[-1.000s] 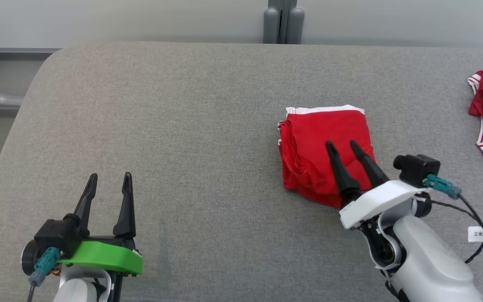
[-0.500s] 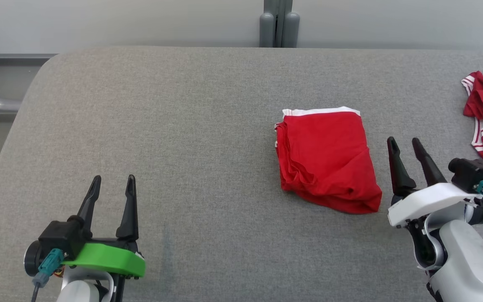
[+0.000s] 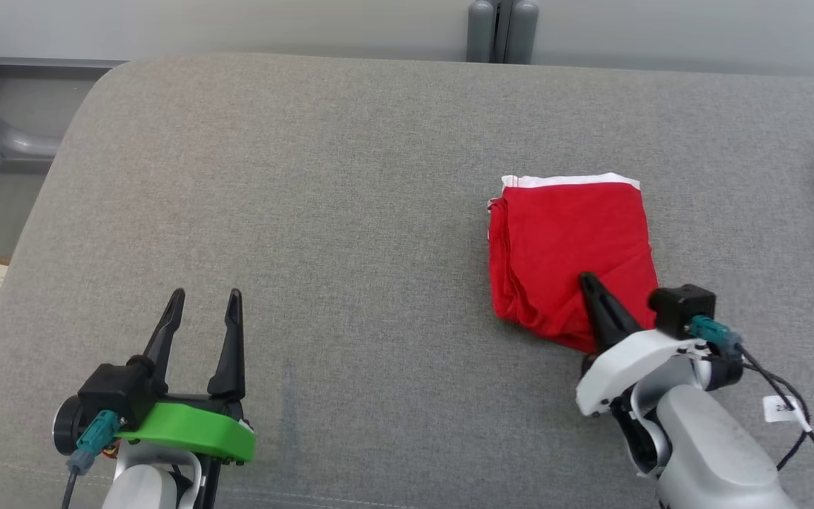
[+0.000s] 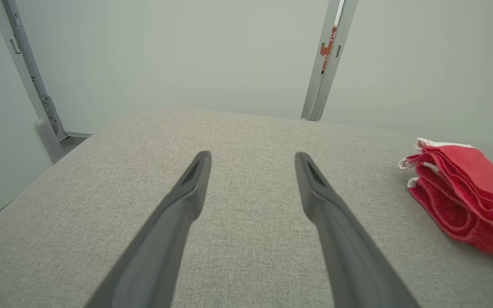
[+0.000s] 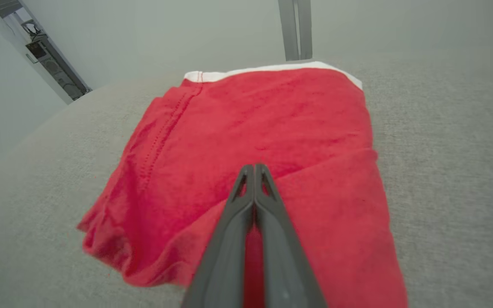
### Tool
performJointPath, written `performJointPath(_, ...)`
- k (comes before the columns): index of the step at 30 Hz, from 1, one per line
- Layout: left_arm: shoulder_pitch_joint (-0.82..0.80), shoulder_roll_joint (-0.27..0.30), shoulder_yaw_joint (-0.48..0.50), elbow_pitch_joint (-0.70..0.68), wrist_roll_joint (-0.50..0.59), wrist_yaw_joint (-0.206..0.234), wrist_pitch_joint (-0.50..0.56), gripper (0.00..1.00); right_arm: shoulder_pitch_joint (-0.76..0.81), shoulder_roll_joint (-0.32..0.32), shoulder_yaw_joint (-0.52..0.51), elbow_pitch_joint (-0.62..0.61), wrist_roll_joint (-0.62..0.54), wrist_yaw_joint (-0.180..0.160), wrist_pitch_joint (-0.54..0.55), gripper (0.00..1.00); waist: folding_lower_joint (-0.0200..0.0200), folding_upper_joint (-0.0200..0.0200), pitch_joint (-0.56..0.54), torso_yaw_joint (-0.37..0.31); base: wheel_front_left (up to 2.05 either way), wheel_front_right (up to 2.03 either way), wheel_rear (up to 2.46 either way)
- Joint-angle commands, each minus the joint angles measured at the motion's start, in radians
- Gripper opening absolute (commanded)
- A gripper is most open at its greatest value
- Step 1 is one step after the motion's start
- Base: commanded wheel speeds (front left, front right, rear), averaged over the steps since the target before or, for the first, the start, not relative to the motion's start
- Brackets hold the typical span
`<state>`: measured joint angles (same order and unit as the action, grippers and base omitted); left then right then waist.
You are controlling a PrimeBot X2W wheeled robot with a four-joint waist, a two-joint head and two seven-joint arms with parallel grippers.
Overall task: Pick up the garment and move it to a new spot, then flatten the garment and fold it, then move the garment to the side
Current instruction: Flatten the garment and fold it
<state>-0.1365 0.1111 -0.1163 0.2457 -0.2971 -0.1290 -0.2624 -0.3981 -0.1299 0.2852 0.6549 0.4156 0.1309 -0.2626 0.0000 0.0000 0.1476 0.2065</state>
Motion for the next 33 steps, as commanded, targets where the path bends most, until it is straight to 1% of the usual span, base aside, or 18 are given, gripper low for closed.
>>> performJointPath(1,-0.019,0.005,-0.002,0.003,-0.002,-0.003,-0.003,1.0,-0.014,0.01,0.018,0.007,-0.017,-0.001,-0.002,0.0,0.0,0.0,0.006,0.008,0.0,0.0,0.0)
performJointPath(6,-0.026,0.0,-0.007,0.006,-0.006,-0.003,-0.003,1.0,-0.02,0.062,0.097,0.01,-0.017,-0.001,-0.003,0.0,0.0,0.0,0.013,0.016,0.0,0.0,0.0)
performJointPath(8,-0.029,-0.001,-0.008,0.007,-0.006,-0.003,-0.003,1.0,-0.025,0.07,0.132,0.001,-0.023,-0.001,-0.002,0.0,0.0,0.0,0.015,0.016,0.0,0.0,0.0)
performJointPath(12,-0.03,0.0,-0.009,0.008,-0.004,-0.003,-0.003,1.0,-0.03,0.075,0.152,-0.035,0.003,-0.001,-0.003,0.0,0.0,0.0,0.014,0.005,0.0,0.0,0.0)
performJointPath(15,-0.025,0.003,-0.005,0.006,0.0,-0.003,-0.003,1.0,-0.036,0.077,0.129,-0.081,0.0,-0.001,-0.003,0.0,0.0,0.0,0.01,-0.013,0.0,0.0,0.0)
performJointPath(18,-0.017,0.009,0.006,0.006,0.006,-0.003,-0.003,1.0,-0.03,0.073,0.079,-0.145,-0.016,-0.001,-0.003,0.0,0.0,0.0,0.001,-0.042,0.0,0.0,0.0)
performJointPath(24,-0.002,0.016,0.028,0.002,0.017,-0.004,-0.003,1.0,0.025,0.031,-0.049,-0.271,-0.065,-0.001,-0.003,0.0,0.0,0.0,-0.02,-0.099,0.0,0.0,0.0)
performJointPath(25,0.0,0.016,0.032,0.001,0.02,-0.004,-0.003,1.0,0.035,0.026,-0.067,-0.287,-0.075,-0.001,-0.003,0.21,0.0,0.0,-0.021,-0.107,0.0,0.0,0.0)
performJointPath(26,0.004,0.018,0.047,0.001,0.025,-0.004,-0.003,1.0,0.062,0.015,-0.108,-0.321,-0.095,-0.001,-0.003,0.89,0.0,0.0,-0.027,-0.128,0.0,0.0,0.0)
performJointPath(27,0.005,0.018,0.053,0.0,0.026,-0.004,-0.003,1.0,0.073,0.012,-0.122,-0.333,-0.101,-0.001,-0.003,1.0,0.0,0.0,-0.028,-0.135,0.0,0.0,0.0)
performJointPath(30,0.013,0.018,0.077,-0.002,0.034,-0.004,-0.003,1.0,0.11,0.008,-0.156,-0.369,-0.114,-0.001,-0.003,1.0,0.0,0.0,-0.034,-0.16,0.0,0.0,0.0)
performJointPath(33,0.023,0.018,0.097,-0.004,0.035,-0.004,-0.003,1.0,0.143,0.001,-0.162,-0.398,-0.122,-0.001,-0.003,1.0,0.0,0.0,-0.04,-0.177,0.0,0.0,0.0)
